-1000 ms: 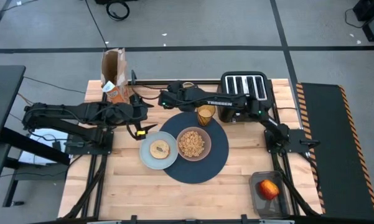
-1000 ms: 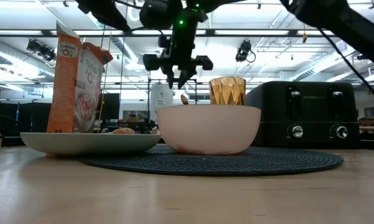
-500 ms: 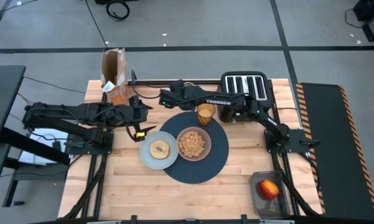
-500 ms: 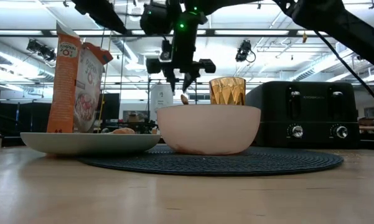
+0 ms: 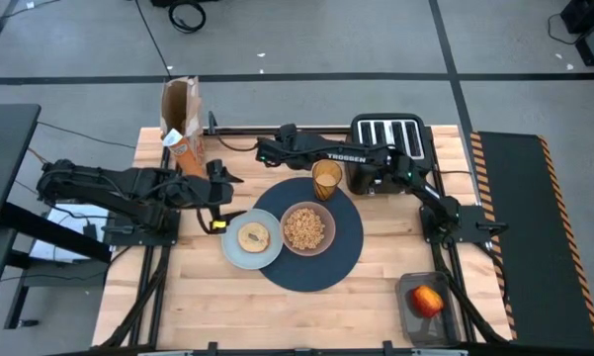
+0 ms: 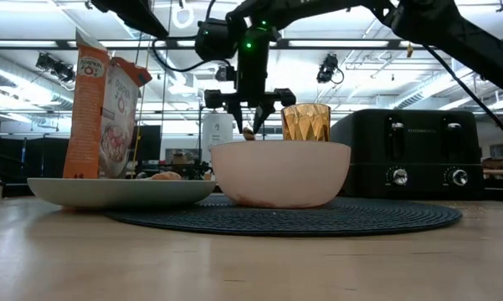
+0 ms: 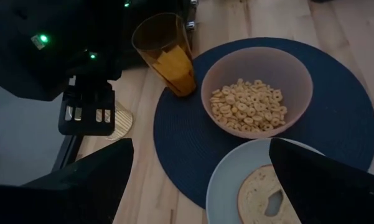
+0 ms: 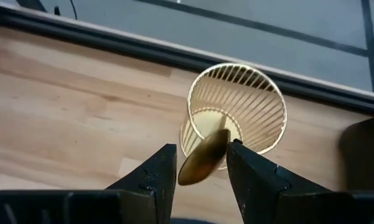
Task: Arrange a breakfast setting
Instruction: Put the gold spoon on the right of the orange bowl
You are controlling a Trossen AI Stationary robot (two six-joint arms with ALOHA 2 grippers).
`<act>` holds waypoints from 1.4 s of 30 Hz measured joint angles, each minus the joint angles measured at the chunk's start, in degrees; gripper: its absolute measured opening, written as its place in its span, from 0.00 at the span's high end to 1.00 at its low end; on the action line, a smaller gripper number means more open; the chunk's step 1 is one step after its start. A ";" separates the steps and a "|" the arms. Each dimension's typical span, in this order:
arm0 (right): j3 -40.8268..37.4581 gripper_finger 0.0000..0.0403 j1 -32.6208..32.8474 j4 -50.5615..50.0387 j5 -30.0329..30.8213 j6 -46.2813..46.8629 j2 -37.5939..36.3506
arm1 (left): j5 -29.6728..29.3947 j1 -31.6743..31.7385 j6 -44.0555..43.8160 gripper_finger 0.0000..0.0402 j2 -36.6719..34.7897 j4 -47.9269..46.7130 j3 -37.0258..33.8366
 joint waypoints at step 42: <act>3.56 0.93 -1.93 -0.32 -2.00 -23.11 -1.00 | -0.06 -0.29 0.40 0.05 0.00 -0.03 0.00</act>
